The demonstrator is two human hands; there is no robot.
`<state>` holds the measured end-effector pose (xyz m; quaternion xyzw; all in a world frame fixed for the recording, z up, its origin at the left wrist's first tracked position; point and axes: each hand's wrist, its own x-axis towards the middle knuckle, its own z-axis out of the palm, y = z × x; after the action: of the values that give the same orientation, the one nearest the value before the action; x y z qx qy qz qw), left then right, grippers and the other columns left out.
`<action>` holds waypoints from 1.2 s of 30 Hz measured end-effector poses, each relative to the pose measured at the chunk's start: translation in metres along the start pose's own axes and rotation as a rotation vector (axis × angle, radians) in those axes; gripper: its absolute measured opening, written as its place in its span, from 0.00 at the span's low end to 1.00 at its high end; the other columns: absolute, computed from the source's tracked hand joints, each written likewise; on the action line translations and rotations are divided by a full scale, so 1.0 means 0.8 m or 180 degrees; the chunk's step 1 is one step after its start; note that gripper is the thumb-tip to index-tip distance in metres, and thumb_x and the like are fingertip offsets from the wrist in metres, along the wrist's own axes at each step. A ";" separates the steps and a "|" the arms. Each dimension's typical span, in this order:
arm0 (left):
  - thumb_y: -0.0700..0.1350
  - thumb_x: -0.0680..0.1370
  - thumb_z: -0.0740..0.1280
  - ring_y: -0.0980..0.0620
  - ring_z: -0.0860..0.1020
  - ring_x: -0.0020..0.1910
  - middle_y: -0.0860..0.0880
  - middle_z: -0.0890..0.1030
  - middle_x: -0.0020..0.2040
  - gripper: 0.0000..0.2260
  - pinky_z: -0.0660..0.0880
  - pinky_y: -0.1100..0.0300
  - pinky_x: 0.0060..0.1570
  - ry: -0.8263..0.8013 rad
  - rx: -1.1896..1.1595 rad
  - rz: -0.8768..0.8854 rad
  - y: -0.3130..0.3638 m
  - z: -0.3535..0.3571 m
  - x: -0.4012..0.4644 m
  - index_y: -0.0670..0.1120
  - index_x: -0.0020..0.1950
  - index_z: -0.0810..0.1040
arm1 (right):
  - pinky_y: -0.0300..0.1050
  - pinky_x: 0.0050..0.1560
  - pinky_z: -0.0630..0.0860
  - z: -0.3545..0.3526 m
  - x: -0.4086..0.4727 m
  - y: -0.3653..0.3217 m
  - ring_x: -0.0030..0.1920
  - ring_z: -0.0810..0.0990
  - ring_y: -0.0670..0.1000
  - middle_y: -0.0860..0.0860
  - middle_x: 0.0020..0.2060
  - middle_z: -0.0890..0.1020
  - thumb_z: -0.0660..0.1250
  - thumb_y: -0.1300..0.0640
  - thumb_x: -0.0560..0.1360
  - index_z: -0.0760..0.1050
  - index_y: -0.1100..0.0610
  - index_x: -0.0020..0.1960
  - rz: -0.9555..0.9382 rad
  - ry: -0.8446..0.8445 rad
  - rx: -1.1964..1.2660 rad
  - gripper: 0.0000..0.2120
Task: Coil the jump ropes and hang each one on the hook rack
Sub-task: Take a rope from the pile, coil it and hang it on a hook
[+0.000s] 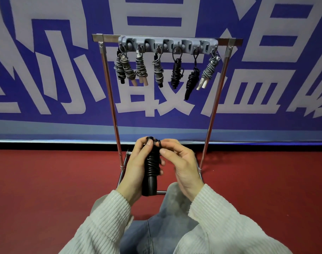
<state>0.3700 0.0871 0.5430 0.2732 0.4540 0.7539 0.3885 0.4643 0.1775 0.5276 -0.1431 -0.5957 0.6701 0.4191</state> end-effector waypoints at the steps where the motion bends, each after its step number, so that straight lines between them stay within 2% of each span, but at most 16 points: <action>1: 0.49 0.82 0.63 0.49 0.78 0.36 0.45 0.80 0.44 0.10 0.76 0.56 0.28 0.0038 -0.0030 0.0026 0.000 -0.001 -0.001 0.44 0.59 0.74 | 0.37 0.48 0.78 0.001 0.000 0.000 0.44 0.82 0.45 0.54 0.53 0.83 0.72 0.62 0.73 0.84 0.66 0.54 -0.0045 -0.0014 -0.0042 0.12; 4: 0.48 0.83 0.62 0.49 0.81 0.39 0.46 0.83 0.45 0.11 0.78 0.58 0.29 0.0160 -0.0002 0.0056 0.000 -0.006 -0.002 0.43 0.57 0.78 | 0.39 0.46 0.80 0.002 0.002 0.000 0.47 0.85 0.47 0.55 0.55 0.85 0.71 0.68 0.77 0.85 0.62 0.54 -0.0238 0.0083 -0.0339 0.07; 8: 0.48 0.85 0.59 0.49 0.83 0.40 0.46 0.85 0.45 0.12 0.78 0.58 0.32 0.0180 0.0504 0.0322 0.001 -0.007 -0.006 0.46 0.61 0.80 | 0.41 0.46 0.80 0.004 0.003 -0.001 0.43 0.85 0.50 0.52 0.48 0.88 0.70 0.67 0.78 0.85 0.57 0.53 -0.0296 0.0203 -0.0399 0.09; 11: 0.46 0.86 0.59 0.48 0.82 0.40 0.48 0.86 0.48 0.11 0.78 0.56 0.31 0.0269 0.0562 0.0417 0.002 -0.004 -0.003 0.48 0.64 0.78 | 0.38 0.32 0.73 0.009 0.000 -0.003 0.32 0.76 0.49 0.55 0.43 0.86 0.68 0.65 0.80 0.84 0.54 0.51 -0.0037 0.0318 0.0148 0.08; 14: 0.45 0.86 0.58 0.46 0.81 0.37 0.46 0.84 0.47 0.10 0.77 0.56 0.30 0.0337 0.0258 0.0314 0.004 0.000 0.000 0.50 0.62 0.78 | 0.38 0.27 0.70 0.014 -0.003 -0.006 0.26 0.70 0.49 0.63 0.40 0.79 0.66 0.64 0.81 0.82 0.54 0.51 0.0152 0.0196 0.0447 0.08; 18: 0.46 0.86 0.59 0.47 0.79 0.32 0.47 0.83 0.41 0.05 0.76 0.56 0.27 0.0441 0.0416 0.0224 -0.002 -0.001 -0.001 0.47 0.60 0.70 | 0.41 0.30 0.72 0.011 0.008 -0.008 0.28 0.74 0.49 0.55 0.33 0.81 0.68 0.64 0.80 0.80 0.56 0.51 0.0211 0.0219 -0.0175 0.04; 21: 0.47 0.87 0.58 0.46 0.81 0.35 0.47 0.82 0.43 0.05 0.78 0.54 0.28 0.0489 0.0744 0.0346 -0.007 -0.004 -0.001 0.46 0.56 0.65 | 0.40 0.32 0.75 0.006 0.014 -0.009 0.29 0.77 0.49 0.52 0.31 0.81 0.71 0.64 0.79 0.78 0.58 0.47 0.0277 0.0267 -0.0426 0.03; 24: 0.41 0.87 0.56 0.46 0.80 0.36 0.44 0.78 0.44 0.02 0.77 0.52 0.29 0.0478 0.0946 0.0493 -0.010 -0.005 -0.003 0.44 0.55 0.66 | 0.42 0.36 0.78 0.005 0.015 -0.010 0.31 0.80 0.49 0.51 0.32 0.82 0.73 0.63 0.77 0.81 0.56 0.46 0.0247 0.0238 -0.0757 0.04; 26: 0.37 0.85 0.55 0.45 0.77 0.36 0.43 0.75 0.43 0.06 0.76 0.54 0.29 0.0486 0.1093 0.0583 -0.013 -0.008 -0.004 0.47 0.53 0.67 | 0.40 0.37 0.78 0.008 0.012 -0.011 0.32 0.81 0.47 0.49 0.33 0.82 0.73 0.62 0.77 0.81 0.54 0.45 0.0194 0.0237 -0.0978 0.05; 29: 0.34 0.83 0.56 0.48 0.75 0.34 0.50 0.76 0.38 0.13 0.75 0.53 0.30 0.0498 0.1456 0.0781 -0.016 -0.011 -0.005 0.54 0.50 0.68 | 0.38 0.36 0.77 0.016 0.007 -0.008 0.32 0.81 0.46 0.47 0.32 0.82 0.72 0.61 0.77 0.80 0.52 0.43 0.0136 0.0330 -0.1193 0.07; 31: 0.35 0.82 0.57 0.48 0.74 0.31 0.49 0.77 0.37 0.14 0.75 0.48 0.30 0.0504 0.1754 0.0899 -0.018 -0.012 -0.006 0.56 0.49 0.68 | 0.39 0.34 0.78 0.022 0.005 -0.004 0.31 0.81 0.46 0.48 0.32 0.81 0.72 0.62 0.77 0.80 0.54 0.43 0.0184 0.0515 -0.1120 0.05; 34: 0.41 0.79 0.58 0.39 0.74 0.29 0.43 0.78 0.35 0.08 0.76 0.40 0.31 0.0520 0.2177 0.1107 -0.021 -0.015 -0.007 0.55 0.49 0.69 | 0.39 0.34 0.78 0.027 0.002 0.001 0.31 0.81 0.45 0.49 0.31 0.82 0.72 0.63 0.77 0.81 0.57 0.44 0.0279 0.0601 -0.0910 0.03; 36: 0.45 0.77 0.58 0.35 0.75 0.31 0.43 0.79 0.34 0.05 0.76 0.37 0.32 0.0521 0.2386 0.1153 -0.022 -0.018 -0.006 0.53 0.50 0.70 | 0.39 0.36 0.79 0.027 -0.001 0.002 0.33 0.82 0.46 0.50 0.33 0.83 0.72 0.63 0.77 0.82 0.58 0.45 0.0283 0.0538 -0.0828 0.02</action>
<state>0.3676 0.0816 0.5203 0.4102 0.6707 0.6120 0.0862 0.4492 0.1619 0.5312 -0.2783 -0.6331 0.5908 0.4156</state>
